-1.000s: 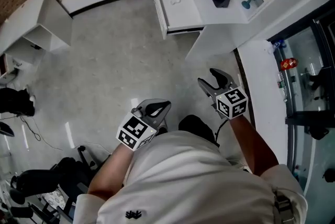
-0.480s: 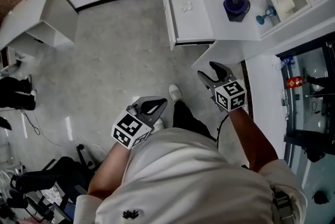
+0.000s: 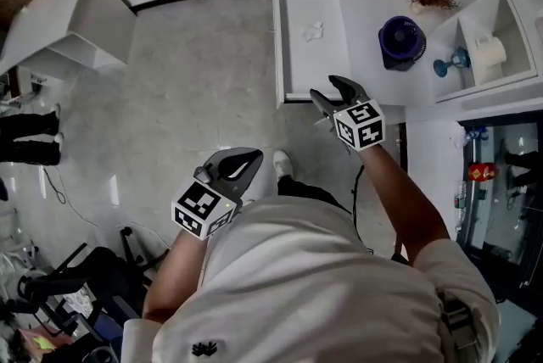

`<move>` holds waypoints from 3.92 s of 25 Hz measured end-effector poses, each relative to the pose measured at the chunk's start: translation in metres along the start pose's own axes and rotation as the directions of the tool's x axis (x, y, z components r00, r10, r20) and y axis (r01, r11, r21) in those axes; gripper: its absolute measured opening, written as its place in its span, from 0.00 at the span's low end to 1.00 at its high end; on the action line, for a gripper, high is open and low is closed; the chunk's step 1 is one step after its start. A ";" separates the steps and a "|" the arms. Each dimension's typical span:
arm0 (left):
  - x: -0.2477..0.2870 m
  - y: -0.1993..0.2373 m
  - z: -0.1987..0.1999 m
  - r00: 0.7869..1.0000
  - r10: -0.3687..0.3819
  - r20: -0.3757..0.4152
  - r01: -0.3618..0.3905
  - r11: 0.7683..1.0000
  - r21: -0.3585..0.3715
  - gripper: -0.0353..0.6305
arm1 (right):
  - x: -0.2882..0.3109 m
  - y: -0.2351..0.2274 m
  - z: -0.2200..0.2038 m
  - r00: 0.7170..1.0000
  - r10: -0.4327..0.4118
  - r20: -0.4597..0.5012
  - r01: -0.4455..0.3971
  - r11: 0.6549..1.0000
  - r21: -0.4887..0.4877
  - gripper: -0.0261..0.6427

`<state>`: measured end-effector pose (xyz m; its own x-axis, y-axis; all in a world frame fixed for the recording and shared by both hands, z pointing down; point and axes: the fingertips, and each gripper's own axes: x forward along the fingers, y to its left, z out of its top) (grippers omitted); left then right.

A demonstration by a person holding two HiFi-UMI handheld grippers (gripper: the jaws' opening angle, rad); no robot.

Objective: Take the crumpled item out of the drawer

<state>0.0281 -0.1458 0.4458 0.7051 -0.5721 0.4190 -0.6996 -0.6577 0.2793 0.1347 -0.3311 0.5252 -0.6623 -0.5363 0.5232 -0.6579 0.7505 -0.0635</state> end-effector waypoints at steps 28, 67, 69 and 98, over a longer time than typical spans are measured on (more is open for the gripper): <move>0.053 0.127 0.015 0.961 0.242 -0.136 -0.265 0.945 -0.191 0.06 | 0.295 -0.236 -0.084 0.941 -0.185 -0.282 0.245 0.950 0.195 0.44; 0.020 0.126 0.032 0.974 0.222 -0.045 -0.226 0.965 -0.135 0.06 | 0.267 -0.211 -0.060 0.933 -0.183 -0.311 0.204 0.978 0.036 0.27; 0.009 0.120 0.032 0.975 0.221 -0.035 -0.224 0.967 -0.119 0.06 | 0.255 -0.202 -0.053 0.935 -0.185 -0.301 0.203 0.979 0.029 0.27; -0.102 0.036 -0.022 0.993 0.101 0.057 -0.099 0.994 -0.045 0.06 | 0.047 -0.027 0.000 0.981 -0.163 -0.103 0.166 0.986 0.023 0.27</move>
<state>-0.0718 -0.1001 0.4322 0.6361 -0.6630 0.3948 -0.7703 -0.5754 0.2749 0.1214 -0.3763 0.5519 -0.5058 -0.6084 0.6116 -0.7667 0.6420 0.0046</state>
